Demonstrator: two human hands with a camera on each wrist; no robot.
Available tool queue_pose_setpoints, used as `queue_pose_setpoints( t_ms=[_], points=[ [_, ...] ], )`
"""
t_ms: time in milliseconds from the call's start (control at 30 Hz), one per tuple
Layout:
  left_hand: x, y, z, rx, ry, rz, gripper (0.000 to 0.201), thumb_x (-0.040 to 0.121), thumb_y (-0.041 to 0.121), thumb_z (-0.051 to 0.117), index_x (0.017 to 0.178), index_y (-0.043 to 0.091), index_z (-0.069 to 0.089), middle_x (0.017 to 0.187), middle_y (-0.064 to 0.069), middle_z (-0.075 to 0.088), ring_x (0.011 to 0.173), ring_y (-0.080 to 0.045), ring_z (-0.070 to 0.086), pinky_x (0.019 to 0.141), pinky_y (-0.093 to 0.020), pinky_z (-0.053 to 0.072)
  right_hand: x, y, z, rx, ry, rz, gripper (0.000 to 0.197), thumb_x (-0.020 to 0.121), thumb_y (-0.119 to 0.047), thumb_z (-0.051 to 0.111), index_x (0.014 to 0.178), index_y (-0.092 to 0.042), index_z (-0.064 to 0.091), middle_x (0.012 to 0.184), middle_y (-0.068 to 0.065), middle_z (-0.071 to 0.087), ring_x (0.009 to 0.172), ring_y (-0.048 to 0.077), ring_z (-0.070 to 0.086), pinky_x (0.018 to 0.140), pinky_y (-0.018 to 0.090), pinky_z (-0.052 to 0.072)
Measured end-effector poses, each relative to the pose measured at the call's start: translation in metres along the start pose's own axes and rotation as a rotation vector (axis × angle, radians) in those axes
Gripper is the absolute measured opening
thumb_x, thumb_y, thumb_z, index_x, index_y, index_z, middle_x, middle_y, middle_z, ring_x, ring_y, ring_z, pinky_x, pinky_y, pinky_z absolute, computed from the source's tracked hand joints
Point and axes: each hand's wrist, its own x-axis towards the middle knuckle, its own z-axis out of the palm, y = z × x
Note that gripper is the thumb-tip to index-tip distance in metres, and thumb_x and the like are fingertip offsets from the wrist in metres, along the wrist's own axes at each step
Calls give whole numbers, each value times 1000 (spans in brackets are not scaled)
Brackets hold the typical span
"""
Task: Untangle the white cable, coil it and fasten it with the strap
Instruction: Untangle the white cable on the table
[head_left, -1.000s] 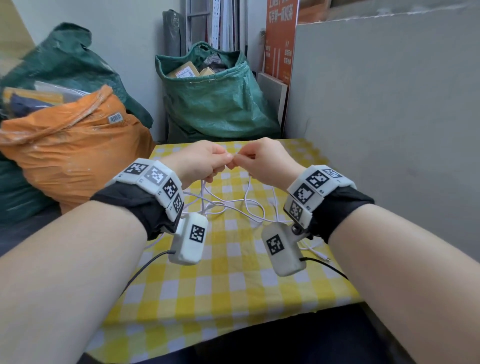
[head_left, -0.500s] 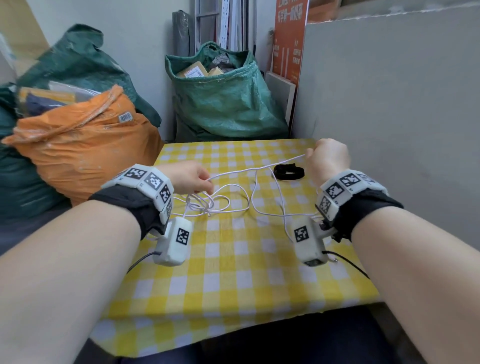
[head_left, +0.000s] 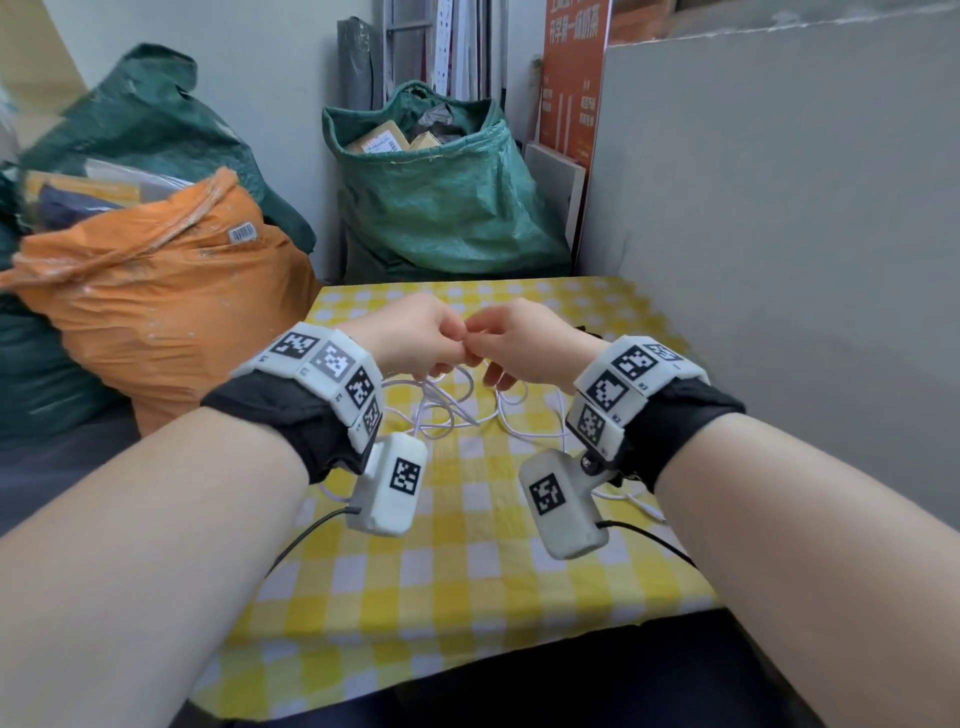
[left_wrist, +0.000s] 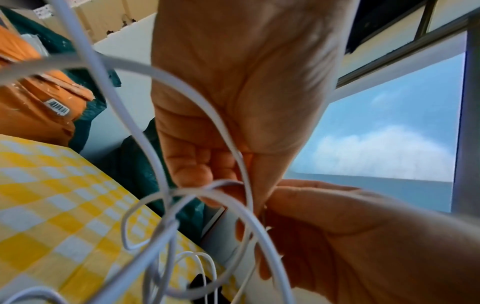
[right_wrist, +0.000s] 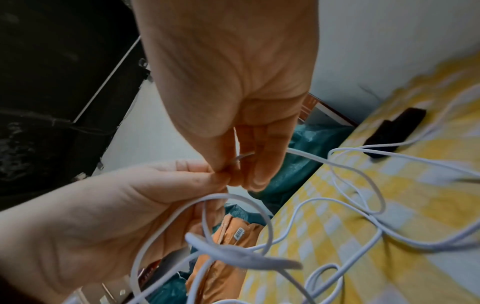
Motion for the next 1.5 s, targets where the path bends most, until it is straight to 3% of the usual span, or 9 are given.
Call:
queue_pose_setpoints(
  t_ms=[133, 333, 433, 600, 767, 1067, 1200, 1333, 1500],
  points=[
    [0, 3, -5, -167, 96, -73, 12, 86, 7, 60, 92, 12, 69, 80, -3, 58, 74, -15, 51, 61, -23, 45, -1, 7, -1, -15, 3, 44, 22, 94, -24, 53, 91, -9, 68, 66, -3, 59, 53, 10, 60, 47, 14, 47],
    [-9, 16, -25, -692, 172, -76, 14, 94, 10, 53, 85, 11, 63, 71, -1, 54, 62, -14, 51, 57, -22, 43, -2, 19, 1, -185, 35, 71, 27, 95, -18, 48, 89, -7, 72, 69, 9, 66, 58, 20, 62, 58, 27, 53],
    [-15, 17, -24, -577, 88, -61, 15, 95, 12, 50, 89, 12, 63, 77, -2, 57, 65, -14, 53, 58, -22, 44, 0, 20, -3, -195, 122, 74, 23, 92, -23, 54, 80, -10, 67, 74, 10, 65, 73, 25, 64, 70, 35, 54],
    [-18, 6, -4, -283, -87, -63, 28, 96, 10, 46, 119, 14, 60, 111, -6, 60, 96, -15, 50, 76, -24, 44, 0, 16, -5, 11, 178, 15, 27, 87, -36, 64, 68, -18, 59, 63, -2, 53, 58, 12, 50, 53, 24, 40],
    [-16, 1, 2, -233, -15, -35, 22, 96, 12, 47, 109, 11, 65, 75, 2, 54, 66, -10, 44, 56, -19, 37, 3, 17, -5, 64, 267, -3, 23, 90, -32, 60, 79, -12, 63, 61, -5, 48, 52, 9, 43, 50, 23, 37],
    [-17, -36, -13, 3, -41, -245, 19, 91, 8, 50, 98, 13, 67, 71, -4, 55, 48, -15, 45, 40, -20, 31, 7, 43, -27, -26, 606, 195, 23, 90, -32, 53, 77, -14, 57, 81, 2, 58, 82, 21, 52, 70, 25, 37],
    [-15, -44, -12, -174, 62, -298, 24, 97, 7, 39, 92, 15, 61, 74, -5, 55, 53, -14, 62, 45, -19, 52, 7, 48, -24, -96, 566, 289, 17, 91, -28, 50, 80, -18, 57, 89, 5, 62, 86, 25, 56, 69, 26, 36],
    [-12, -35, -7, -241, 112, -220, 22, 97, 8, 41, 98, 14, 62, 73, -3, 50, 58, -14, 56, 52, -19, 55, 6, 42, -18, -168, 401, 311, 26, 92, -19, 47, 109, -25, 66, 119, 3, 63, 108, 26, 58, 80, 24, 41],
    [-9, -17, 2, -122, 138, -143, 20, 97, 17, 46, 103, 20, 65, 75, -3, 51, 59, -14, 53, 55, -24, 53, -1, 18, -3, -33, 222, 7, 32, 92, -24, 55, 122, -22, 61, 118, -1, 63, 93, 13, 56, 80, 23, 42]
  ],
)
